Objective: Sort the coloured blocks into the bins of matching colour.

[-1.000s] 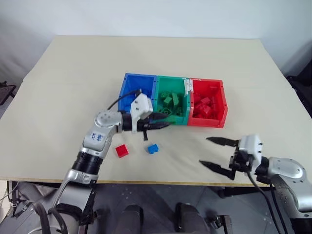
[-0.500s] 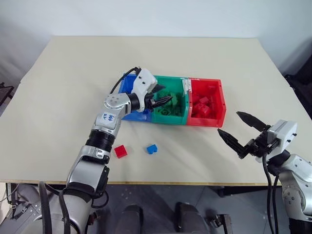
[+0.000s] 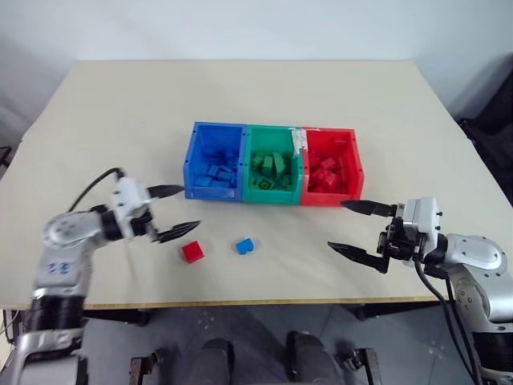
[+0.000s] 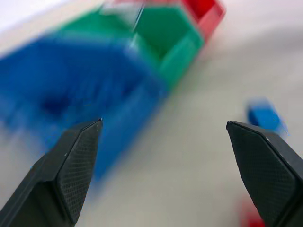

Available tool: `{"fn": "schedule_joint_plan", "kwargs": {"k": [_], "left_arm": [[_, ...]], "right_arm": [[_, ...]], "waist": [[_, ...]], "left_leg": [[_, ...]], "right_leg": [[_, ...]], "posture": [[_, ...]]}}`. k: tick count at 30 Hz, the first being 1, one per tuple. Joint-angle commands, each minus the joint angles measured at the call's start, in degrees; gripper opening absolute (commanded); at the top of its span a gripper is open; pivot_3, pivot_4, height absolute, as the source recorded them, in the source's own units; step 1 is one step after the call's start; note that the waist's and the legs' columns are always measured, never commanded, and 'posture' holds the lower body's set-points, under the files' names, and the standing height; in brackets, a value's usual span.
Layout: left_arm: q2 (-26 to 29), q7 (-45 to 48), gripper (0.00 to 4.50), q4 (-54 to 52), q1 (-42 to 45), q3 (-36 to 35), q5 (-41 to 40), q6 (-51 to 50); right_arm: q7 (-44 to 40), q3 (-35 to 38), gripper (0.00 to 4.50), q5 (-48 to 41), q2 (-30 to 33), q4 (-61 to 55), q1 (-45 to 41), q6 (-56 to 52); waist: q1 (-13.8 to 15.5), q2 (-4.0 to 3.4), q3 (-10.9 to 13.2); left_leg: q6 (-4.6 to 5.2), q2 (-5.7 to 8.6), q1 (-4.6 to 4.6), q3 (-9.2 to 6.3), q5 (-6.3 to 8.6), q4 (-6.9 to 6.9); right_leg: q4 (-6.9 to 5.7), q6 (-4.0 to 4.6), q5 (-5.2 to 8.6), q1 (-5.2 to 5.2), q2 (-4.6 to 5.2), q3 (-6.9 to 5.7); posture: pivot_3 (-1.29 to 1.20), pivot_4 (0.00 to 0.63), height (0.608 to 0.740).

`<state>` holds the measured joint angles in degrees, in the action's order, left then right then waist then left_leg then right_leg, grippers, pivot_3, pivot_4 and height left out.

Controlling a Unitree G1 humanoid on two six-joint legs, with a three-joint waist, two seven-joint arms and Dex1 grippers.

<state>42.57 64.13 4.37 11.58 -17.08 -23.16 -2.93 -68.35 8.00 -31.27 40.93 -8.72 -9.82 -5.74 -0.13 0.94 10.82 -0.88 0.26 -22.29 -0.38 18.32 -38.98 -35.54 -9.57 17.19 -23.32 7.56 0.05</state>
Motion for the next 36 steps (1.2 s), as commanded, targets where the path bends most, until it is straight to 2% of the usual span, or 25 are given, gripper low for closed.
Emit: {"fn": "schedule_joint_plan", "kwargs": {"k": [1, 4, 6, 10, 14, 20, 26, 29, 36], "left_arm": [[2.8, 0.9, 4.45, -4.3, -7.0, -6.5, -3.0, -1.1], [3.4, -1.3, 4.45, -6.4, -10.3, -8.1, -2.5, -1.4], [3.4, -2.3, 4.45, -10.0, -10.7, -6.4, -2.8, -3.6], [4.1, -6.3, 4.45, -19.2, -9.8, -0.6, -2.3, -12.7], [3.6, -12.3, 4.45, -28.2, -3.8, 9.8, -1.3, -25.6], [-4.1, -21.2, 4.45, -28.5, 7.4, 27.5, 4.8, -38.8], [-9.8, -24.8, 4.45, -23.9, 12.6, 33.6, 8.4, -42.1], [-10.8, -25.8, 3.87, -22.0, 14.1, 34.3, 9.9, -42.4], [-8.0, -21.5, 1.64, -23.2, 13.0, 36.6, 10.8, -40.7]], "right_arm": [[-4.1, -0.8, 4.50, 1.2, 1.5, 1.7, -1.0, 2.6], [-5.1, -1.6, 4.50, 1.6, 1.1, 3.4, -1.9, 3.1], [-5.8, -1.8, 4.50, 1.6, 1.2, 3.6, -1.9, 3.2], [-7.9, -1.2, 4.50, 1.7, 3.6, 3.2, -0.7, 2.5], [-8.6, 1.4, 4.50, 1.1, 5.6, 3.4, 1.0, 2.9], [-4.9, 4.1, 4.50, 1.4, 5.3, -0.2, 5.8, 2.3], [-2.2, 6.8, 4.50, 0.5, 5.2, -5.4, 12.2, 1.6], [-0.5, 7.4, 4.50, 0.2, 5.1, -7.5, 14.0, 0.9], [1.1, 7.5, 4.50, -0.2, 5.0, -9.2, 15.5, 0.3]], "waist": [[0.4, 0.00, 0.0], [1.2, 0.00, 0.0], [1.5, 0.00, 0.0], [1.3, -0.02, 0.0], [1.3, -0.02, 0.0], [1.4, -0.03, 0.0], [1.2, -0.03, 0.0], [1.3, -0.03, 0.0], [1.3, -0.03, 0.0]], "left_leg": [[0.04, -0.01, 0.01, -0.08, 0.02, -0.01], [0.30, -0.01, 0.06, -0.15, 0.17, -0.04], [0.33, -0.01, 0.09, -0.32, 0.19, -0.04], [0.18, 0.04, 0.11, -0.51, 0.18, -0.03], [0.04, 0.06, 0.11, -0.47, 0.19, -0.02], [0.05, 0.13, 0.13, -0.29, 0.19, -0.08], [0.01, 0.06, 0.14, -0.06, 0.17, -0.07], [0.01, 0.07, 0.14, 0.02, 0.16, -0.09], [0.00, 0.07, 0.15, 0.01, 0.16, -0.10]], "right_leg": [[0.00, 0.00, 0.00, 0.02, 0.06, 0.00], [0.22, 0.01, 0.00, 0.17, 0.14, -0.03], [0.29, 0.01, -0.01, 0.23, 0.14, -0.04], [0.33, 0.01, -0.02, 0.27, 0.12, -0.06], [0.16, 0.01, -0.02, 0.26, -0.02, -0.06], [0.10, 0.00, -0.03, 0.33, -0.05, -0.06], [0.14, 0.01, -0.02, 0.31, -0.15, -0.03], [0.14, 0.01, -0.02, 0.33, -0.13, -0.03], [0.19, 0.01, -0.02, 0.34, -0.13, -0.03]], "posture": [[0.00, 0.150, 0.740], [0.00, 0.150, 0.740], [0.00, 0.150, 0.740], [0.00, 0.150, 0.740], [0.00, 0.150, 0.740], [0.00, 0.150, 0.740], [0.00, 0.150, 0.740], [0.00, 0.150, 0.740], [0.00, 0.150, 0.740]]}}
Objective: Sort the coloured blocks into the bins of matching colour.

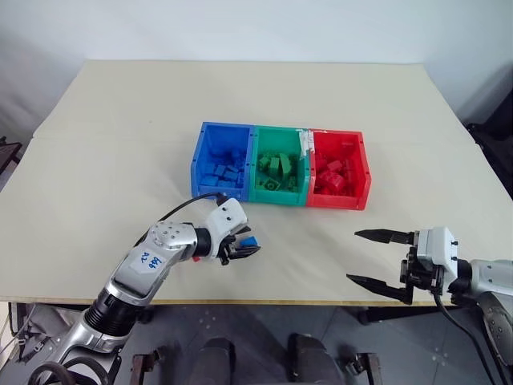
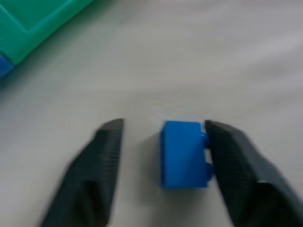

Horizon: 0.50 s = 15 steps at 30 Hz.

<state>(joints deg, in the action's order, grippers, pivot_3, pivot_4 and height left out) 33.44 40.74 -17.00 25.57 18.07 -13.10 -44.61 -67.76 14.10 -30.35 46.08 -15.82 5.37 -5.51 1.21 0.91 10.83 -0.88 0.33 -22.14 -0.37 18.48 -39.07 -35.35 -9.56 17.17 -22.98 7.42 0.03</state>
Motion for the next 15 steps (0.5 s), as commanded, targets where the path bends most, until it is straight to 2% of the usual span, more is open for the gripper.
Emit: {"fn": "schedule_joint_plan", "kwargs": {"k": [1, 2, 3, 7, 9, 12, 15], "left_arm": [[1.3, 1.4, 1.34, -2.0, -1.4, 1.1, 1.0, 1.4], [1.5, 0.8, 1.03, -1.9, -1.6, 0.5, 1.5, 2.0], [1.6, 0.1, 0.95, -1.6, -1.9, -0.1, 2.0, 3.0], [-0.8, -1.0, 0.95, -2.0, -3.5, -5.2, 0.0, 9.2], [-3.9, -2.4, 0.95, -2.7, -4.0, -10.4, -3.5, 10.7], [-9.3, -9.2, 0.95, -0.9, -0.8, -23.1, -6.5, 18.6], [-7.8, -11.4, 0.95, 4.7, 3.3, -26.5, -4.8, 18.5]], "right_arm": [[0.6, 1.3, 4.50, -1.1, -0.4, -1.9, 0.2, 0.1], [1.0, 1.2, 4.50, -1.4, -0.8, -2.0, 0.1, 0.2], [1.6, 1.2, 4.50, -1.8, -1.3, -2.2, 0.0, -0.1], [5.0, 1.0, 4.50, -3.4, -4.5, -4.7, 0.0, -0.9], [6.9, 0.9, 4.50, -4.0, -6.1, -5.9, -0.4, -1.2], [12.3, 1.1, 4.50, -5.5, -9.7, -7.9, -3.8, -1.5], [13.6, 1.0, 4.50, -5.3, -10.2, -7.5, -6.2, -2.1]], "waist": [[0.0, 0.00, 0.0], [0.0, 0.00, 0.0], [0.0, 0.00, 0.0], [0.0, 0.00, 0.0], [0.0, 0.00, 0.0], [0.1, 0.00, 0.0], [0.1, 0.00, 0.0]], "left_leg": [[0.00, 0.00, 0.00, 0.00, 0.00, 0.00], [0.00, 0.00, 0.02, -0.01, 0.00, 0.00], [0.00, 0.00, 0.04, -0.01, 0.00, 0.00], [0.00, -0.02, 0.04, -0.11, 0.00, 0.00], [0.00, -0.03, 0.05, -0.21, 0.00, 0.01], [-0.02, -0.02, 0.04, -0.50, -0.01, -0.03], [-0.12, -0.01, 0.04, -0.53, -0.07, -0.04]], "right_leg": [[0.01, 0.00, 0.00, 0.01, 0.00, 0.00], [0.01, 0.00, 0.00, 0.03, 0.00, 0.00], [0.04, 0.00, 0.00, 0.06, 0.00, 0.00], [0.17, 0.00, 0.00, 0.09, 0.00, -0.01], [0.26, 0.00, 0.00, 0.09, 0.00, -0.01], [0.27, -0.03, -0.02, 0.09, 0.03, -0.01], [0.27, -0.03, -0.02, 0.09, 0.01, -0.06]], "posture": [[0.00, 0.150, 0.740], [0.00, 0.150, 0.740], [0.00, 0.150, 0.740], [0.00, 0.150, 0.740], [0.00, 0.150, 0.740], [0.00, 0.150, 0.740], [0.00, 0.150, 0.740]]}}
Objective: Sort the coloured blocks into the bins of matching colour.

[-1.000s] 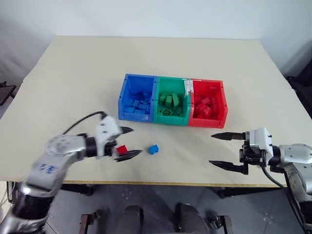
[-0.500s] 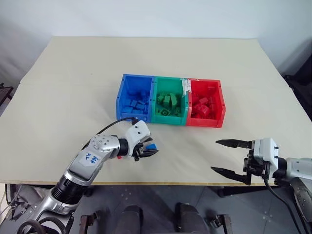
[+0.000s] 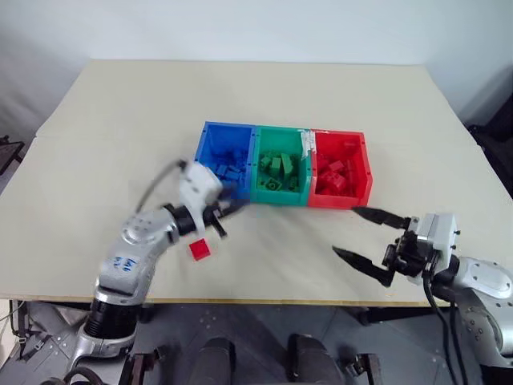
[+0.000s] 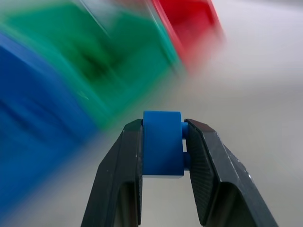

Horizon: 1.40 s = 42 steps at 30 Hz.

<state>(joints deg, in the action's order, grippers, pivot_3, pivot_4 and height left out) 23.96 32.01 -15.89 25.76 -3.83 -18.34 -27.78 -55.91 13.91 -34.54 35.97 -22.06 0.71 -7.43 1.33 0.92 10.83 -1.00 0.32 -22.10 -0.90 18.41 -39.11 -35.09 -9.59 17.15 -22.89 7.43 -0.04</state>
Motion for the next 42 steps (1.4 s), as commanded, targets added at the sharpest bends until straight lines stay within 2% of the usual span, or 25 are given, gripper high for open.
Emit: {"fn": "schedule_joint_plan", "kwargs": {"k": [1, 4, 8, 10, 15, 19, 22, 26, 27, 30, 35, 39, 42], "left_arm": [[2.2, -3.5, 0.95, 6.2, 4.7, -4.9, 1.2, 1.2], [2.3, -4.2, 0.95, 13.0, 8.5, -5.2, 1.5, 0.4], [0.8, 1.0, 0.95, 20.7, 12.7, -4.4, -0.5, 4.3], [0.4, 3.5, 1.69, 24.3, 14.5, -3.4, -0.4, 5.9], [-0.3, 6.1, 3.21, 32.1, 18.2, -1.5, 1.8, 10.3], [0.3, 6.6, 4.47, 33.2, 18.2, -1.5, 2.2, 12.7], [2.3, 8.4, 4.47, 28.3, 14.5, -3.0, 1.3, 14.9], [9.2, 14.7, 4.47, 20.7, 2.9, -7.6, -0.5, 20.3], [10.3, 15.7, 4.47, 20.8, 0.4, -10.2, -0.9, 24.2], [15.2, 20.6, 4.47, 23.1, -7.9, -15.8, -2.7, 27.3], [22.2, 30.8, 4.47, 21.3, -22.7, -23.4, -8.3, 24.9], [23.1, 33.1, 4.47, 14.8, -30.0, -23.9, -10.7, 22.3], [20.9, 29.6, 4.47, 9.3, -30.4, -19.9, -8.1, 22.8]], "right_arm": [[2.1, 1.4, 4.50, -0.9, -0.2, -0.6, -2.2, -0.1], [3.3, 2.1, 4.50, -1.2, -0.6, 0.7, -3.2, -0.3], [2.2, 1.8, 4.50, -0.2, 0.3, 2.2, -3.1, 0.7], [2.0, 2.0, 4.50, 0.1, 0.4, 3.5, -3.9, 1.2], [1.6, 1.4, 4.50, 1.1, 0.2, 4.8, -4.9, 2.2], [1.3, 0.9, 4.50, 1.6, 0.1, 5.1, -5.5, 2.6], [-0.1, 0.8, 4.50, 1.6, 0.7, 6.5, -6.1, 2.6], [-5.0, -1.1, 4.50, 3.0, 2.3, 9.2, -7.0, 3.9], [-6.2, -1.7, 4.50, 3.3, 2.7, 10.1, -7.5, 4.2], [-10.8, -5.1, 4.50, 6.4, 4.4, 12.9, -9.0, 6.9], [-17.0, -8.1, 4.50, 4.9, 4.9, 15.7, -12.6, 6.5], [-19.8, -8.7, 4.50, 5.2, 5.6, 17.0, -13.2, 6.5], [-20.0, -9.0, 4.50, 5.6, 5.1, 17.7, -13.5, 6.6]], "waist": [[0.0, -0.01, 0.0], [0.1, -0.03, 0.0], [0.2, -0.02, 0.0], [0.1, -0.02, 0.0], [-0.1, -0.02, 0.0], [-0.3, -0.02, 0.0], [-0.4, -0.02, 0.0], [-1.5, -0.02, 0.0], [-1.8, -0.03, 0.0], [-1.7, -0.02, 0.0], [-1.4, -0.03, 0.0], [-0.8, -0.06, 0.0], [-0.2, -0.06, 0.0]], "left_leg": [[-0.01, 0.02, 0.01, 0.09, -0.01, 0.00], [0.02, 0.06, 0.01, 0.35, 0.01, 0.02], [0.09, 0.10, -0.08, 0.30, 0.05, 0.02], [0.10, 0.09, -0.11, 0.30, 0.05, 0.02], [0.09, 0.06, -0.10, 0.33, 0.05, 0.02], [0.09, 0.05, -0.10, 0.34, 0.05, 0.04], [0.09, 0.04, -0.10, 0.34, 0.05, 0.04], [0.08, -0.01, -0.07, 0.35, 0.05, 0.12], [0.08, -0.03, -0.06, 0.38, 0.06, 0.15], [0.07, -0.08, -0.04, 0.38, 0.06, 0.16], [0.12, -0.07, -0.02, 0.38, 0.10, 0.13], [0.20, -0.18, -0.03, -0.05, 0.21, 0.14], [0.28, -0.15, -0.01, -0.13, 0.27, 0.10]], "right_leg": [[-0.01, 0.00, 0.00, 0.01, -0.01, -0.03], [-0.13, -0.01, -0.01, 0.09, 0.00, -0.10], [-0.13, -0.01, -0.01, 0.10, 0.02, -0.20], [-0.06, -0.02, -0.01, 0.10, 0.02, -0.23], [-0.04, -0.02, -0.01, 0.10, -0.01, -0.26], [-0.03, -0.02, -0.01, 0.10, -0.01, -0.27], [-0.02, -0.02, -0.01, 0.10, 0.00, -0.27], [0.00, 0.00, 0.00, 0.09, 0.00, -0.27], [0.03, 0.00, 0.00, 0.09, -0.01, -0.27], [0.05, 0.03, 0.01, 0.08, 0.00, -0.29], [0.02, 0.03, 0.02, 0.10, 0.09, -0.29], [0.08, 0.06, 0.03, 0.16, 0.28, -0.34], [0.20, 0.06, 0.03, 0.23, 0.39, -0.36]], "posture": [[0.00, 0.150, 0.740], [0.00, 0.150, 0.740], [0.00, 0.150, 0.740], [0.00, 0.150, 0.740], [0.00, 0.150, 0.740], [0.00, 0.150, 0.740], [0.00, 0.150, 0.740], [0.00, 0.150, 0.740], [0.00, 0.150, 0.740], [0.00, 0.150, 0.740], [0.00, 0.150, 0.740], [0.00, 0.150, 0.740], [0.00, 0.150, 0.740]]}}
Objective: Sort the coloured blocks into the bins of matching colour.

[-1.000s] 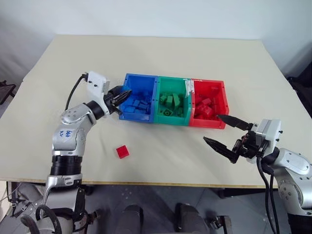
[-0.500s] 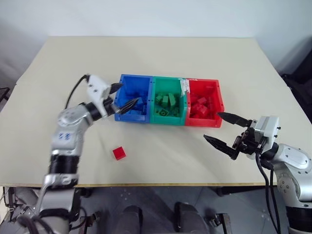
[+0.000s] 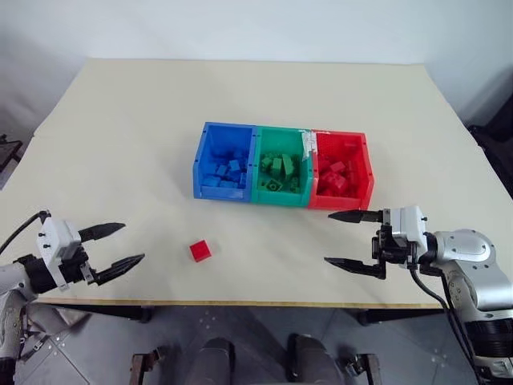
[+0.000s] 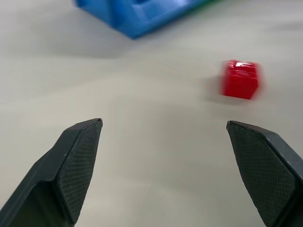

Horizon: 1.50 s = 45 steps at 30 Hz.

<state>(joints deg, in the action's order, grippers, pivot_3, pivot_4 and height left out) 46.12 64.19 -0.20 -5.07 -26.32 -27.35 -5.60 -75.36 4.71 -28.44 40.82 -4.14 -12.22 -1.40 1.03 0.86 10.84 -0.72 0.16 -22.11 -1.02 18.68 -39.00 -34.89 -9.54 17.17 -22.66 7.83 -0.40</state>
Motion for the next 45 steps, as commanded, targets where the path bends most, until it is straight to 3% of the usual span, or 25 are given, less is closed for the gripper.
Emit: {"fn": "schedule_joint_plan", "kwargs": {"k": [1, 3, 7, 11, 14, 18, 22, 29, 32, 36, 41, 45], "left_arm": [[-1.6, -3.4, 4.47, -7.2, 0.6, 3.5, 1.7, 0.7], [-2.6, -6.1, 4.47, -9.1, 1.5, 6.9, 4.7, 1.2], [-6.0, -13.7, 4.47, -10.4, 9.2, 21.0, 14.1, -6.1], [-9.0, -15.6, 4.47, -7.7, 14.0, 26.2, 15.9, -9.3], [-7.3, -14.1, 3.87, -7.4, 14.8, 28.6, 18.0, -8.6], [-2.8, -10.7, 2.65, -9.9, 14.0, 29.1, 16.8, -14.2], [-2.0, -10.4, 1.48, -9.9, 14.3, 27.9, 15.5, -14.6], [-6.0, -10.9, 1.50, -7.3, 19.3, 25.9, 11.5, -11.3], [-10.4, -12.3, 1.50, -7.0, 28.2, 25.4, 7.6, -15.7], [-16.1, -10.8, 1.50, -0.6, 42.4, 30.2, 8.8, -16.1], [-24.2, -10.4, 1.50, 13.5, 54.5, 33.9, 12.7, -9.6], [-38.2, -14.2, 1.50, 43.3, 72.9, 35.6, 17.8, 3.8]], "right_arm": [[-0.5, 0.2, 4.50, -0.4, 0.1, -0.2, -0.5, 0.5], [-0.6, 0.1, 4.50, -0.3, 0.1, -0.4, -0.3, 0.4], [-0.6, 0.5, 4.50, 0.6, 1.1, -0.6, 1.3, 0.4], [-1.0, 1.2, 4.50, 0.2, 2.1, -1.8, 2.9, -0.1], [-0.7, 1.9, 4.50, -0.3, 2.8, -3.0, 4.4, -0.3], [1.5, 4.4, 4.50, -0.6, 3.2, -5.6, 8.5, -0.5], [3.3, 5.6, 4.50, -0.5, 2.8, -7.6, 11.3, -0.7], [7.3, 6.6, 4.50, -0.4, 1.6, -9.7, 13.6, -0.7], [10.8, 8.6, 4.50, -1.3, 0.7, -11.2, 15.4, -1.5], [19.7, 14.0, 4.50, -2.7, -3.4, -14.5, 18.9, -2.2], [27.1, 17.7, 4.50, -1.9, -8.1, -17.3, 22.2, -1.4], [33.5, 19.1, 4.50, 1.0, -13.3, -21.6, 28.1, 1.1]], "waist": [[0.2, -0.01, 0.0], [0.1, -0.02, 0.0], [0.3, -0.05, 0.0], [-0.1, -0.05, 0.0], [-0.6, -0.05, 0.0], [-1.0, -0.05, 0.0], [-1.2, -0.07, 0.0], [-0.9, -0.07, 0.0], [0.3, -0.06, 0.0], [1.1, -0.05, 0.0], [0.5, -0.06, 0.0], [1.1, 0.03, 0.1]], "left_leg": [[0.00, 0.02, 0.02, -0.01, 0.00, 0.00], [-0.02, 0.06, 0.03, 0.00, 0.02, 0.01], [-0.14, 0.18, 0.02, 0.12, 0.04, -0.01], [-0.16, 0.15, 0.00, 0.37, 0.02, -0.01], [-0.17, 0.10, 0.01, 0.43, 0.02, -0.02], [-0.18, 0.09, 0.03, 0.41, 0.01, -0.01], [-0.17, 0.06, 0.06, 0.40, 0.02, -0.01], [-0.19, 0.07, 0.07, 0.35, 0.00, -0.02], [-0.20, 0.11, -0.01, 0.30, -0.03, -0.10], [-0.23, 0.21, -0.07, 0.17, -0.09, -0.16], [-0.21, 0.24, -0.05, 0.26, -0.09, -0.15], [-0.16, 0.22, -0.17, 0.28, -0.12, -0.13]], "right_leg": [[0.06, 0.00, 0.00, 0.00, 0.04, 0.00], [0.08, -0.01, -0.01, -0.01, 0.03, 0.00], [-0.09, -0.01, -0.01, 0.03, -0.20, -0.12], [-0.14, 0.00, 0.00, 0.00, -0.30, -0.14], [-0.14, 0.01, 0.01, -0.02, -0.33, -0.14], [-0.13, 0.01, 0.01, 0.00, -0.32, -0.14], [-0.13, 0.02, 0.01, 0.02, -0.32, -0.12], [-0.15, 0.02, 0.01, 0.03, -0.30, -0.12], [-0.19, 0.02, 0.01, 0.03, -0.30, -0.18], [-0.19, -0.01, 0.00, 0.11, -0.29, -0.28], [-0.14, -0.03, -0.01, 0.12, -0.32, -0.26], [0.00, -0.06, -0.02, 0.06, -0.38, -0.33]], "posture": [[0.00, 0.150, 0.740], [0.00, 0.150, 0.740], [0.00, 0.150, 0.740], [0.00, 0.150, 0.740], [0.00, 0.150, 0.740], [0.00, 0.150, 0.740], [0.00, 0.150, 0.740], [0.00, 0.150, 0.740], [0.00, 0.150, 0.740], [0.00, 0.150, 0.740], [0.00, 0.150, 0.740], [0.00, 0.150, 0.740]]}}
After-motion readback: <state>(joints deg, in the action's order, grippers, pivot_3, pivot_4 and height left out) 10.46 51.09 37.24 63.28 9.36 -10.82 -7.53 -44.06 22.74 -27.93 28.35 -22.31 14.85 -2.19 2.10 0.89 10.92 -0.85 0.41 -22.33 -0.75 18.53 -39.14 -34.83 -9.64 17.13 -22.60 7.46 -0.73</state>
